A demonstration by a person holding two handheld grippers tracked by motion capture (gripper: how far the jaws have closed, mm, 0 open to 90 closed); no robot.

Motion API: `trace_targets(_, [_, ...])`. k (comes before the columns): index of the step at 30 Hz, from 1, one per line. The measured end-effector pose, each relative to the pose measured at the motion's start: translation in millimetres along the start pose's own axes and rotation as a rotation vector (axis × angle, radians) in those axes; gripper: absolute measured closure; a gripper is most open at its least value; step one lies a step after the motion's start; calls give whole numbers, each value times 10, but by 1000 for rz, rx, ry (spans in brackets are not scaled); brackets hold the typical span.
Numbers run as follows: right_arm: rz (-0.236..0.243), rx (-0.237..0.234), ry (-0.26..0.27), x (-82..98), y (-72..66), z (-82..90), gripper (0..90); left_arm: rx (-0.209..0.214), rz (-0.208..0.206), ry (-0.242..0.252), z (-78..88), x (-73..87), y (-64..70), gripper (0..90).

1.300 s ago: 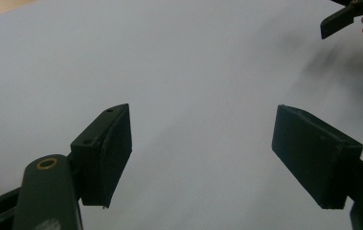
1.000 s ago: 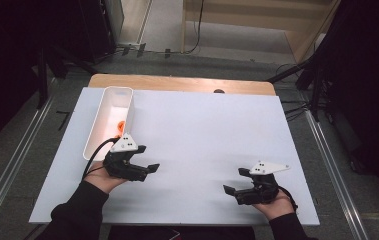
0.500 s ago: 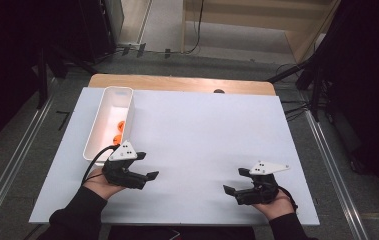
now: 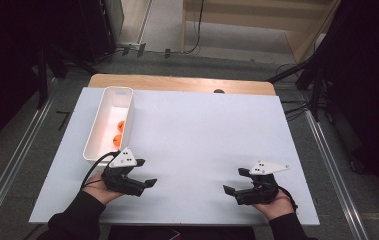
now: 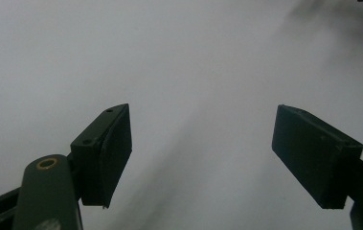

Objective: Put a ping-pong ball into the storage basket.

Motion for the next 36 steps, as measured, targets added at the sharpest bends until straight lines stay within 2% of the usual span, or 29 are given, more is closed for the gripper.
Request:
trace_targets(13, [-2, -1, -3, 3, -9, -3, 119, 10, 9, -45, 23, 156, 18, 221])
trace_targets(28, [-1, -3, -9, 11, -14, -10, 119, 10, 26, -58, 124, 295, -2, 221])
trace_targets(36, [3, -2, -8, 13, -14, -14, 119, 7, 21, -71, 149, 341, -19, 221])
Point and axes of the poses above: each handheld gripper's, and its own axes: z roughly backward along the jaws, x roughly out of its underside, y roughly to its right, the point moved 5 cm from there along -z, roughly forward along the jaws, and after that the axes turned 9 degrees about -z, right-handed, at the moved point
